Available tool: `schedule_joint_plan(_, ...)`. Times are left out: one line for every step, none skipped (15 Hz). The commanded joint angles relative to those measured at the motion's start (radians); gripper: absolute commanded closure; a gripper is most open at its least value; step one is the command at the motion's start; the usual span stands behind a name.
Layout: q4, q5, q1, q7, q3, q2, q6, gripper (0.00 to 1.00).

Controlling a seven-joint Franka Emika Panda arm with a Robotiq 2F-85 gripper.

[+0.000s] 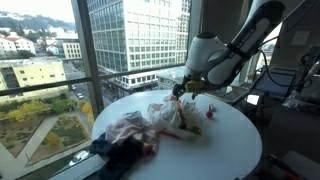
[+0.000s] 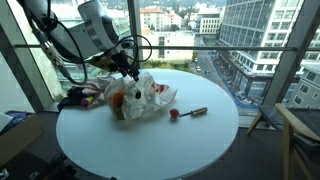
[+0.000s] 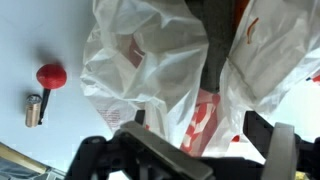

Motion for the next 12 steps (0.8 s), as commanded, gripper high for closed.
schedule_joint_plan(-0.076, 0.079, -0.039, 0.019, -0.019, -0.112, 0.028, 0.00)
schedule_joint_plan(-0.098, 0.133, -0.056, 0.005, -0.021, -0.132, 0.044, 0.00)
schedule_joint_plan(-0.116, 0.195, -0.069, -0.013, -0.021, -0.147, 0.048, 0.00)
schedule_joint_plan(-0.127, 0.270, -0.082, -0.029, -0.019, -0.153, 0.038, 0.00)
schedule_joint_plan(-0.133, 0.340, -0.092, -0.049, -0.019, -0.154, 0.026, 0.00)
schedule_joint_plan(-0.134, 0.409, -0.102, -0.073, -0.021, -0.144, 0.024, 0.00)
schedule_joint_plan(-0.130, 0.468, -0.185, -0.093, 0.051, -0.129, 0.023, 0.00)
schedule_joint_plan(-0.126, 0.561, -0.202, -0.140, 0.065, -0.112, 0.018, 0.00)
schedule_joint_plan(-0.116, 0.641, -0.224, -0.173, 0.086, -0.094, 0.004, 0.00)
schedule_joint_plan(-0.099, 0.716, -0.246, -0.200, 0.102, -0.068, -0.010, 0.00)
schedule_joint_plan(-0.084, 0.771, -0.263, -0.225, 0.115, -0.049, -0.019, 0.00)
schedule_joint_plan(-0.061, 0.816, -0.281, -0.236, 0.121, -0.016, -0.032, 0.00)
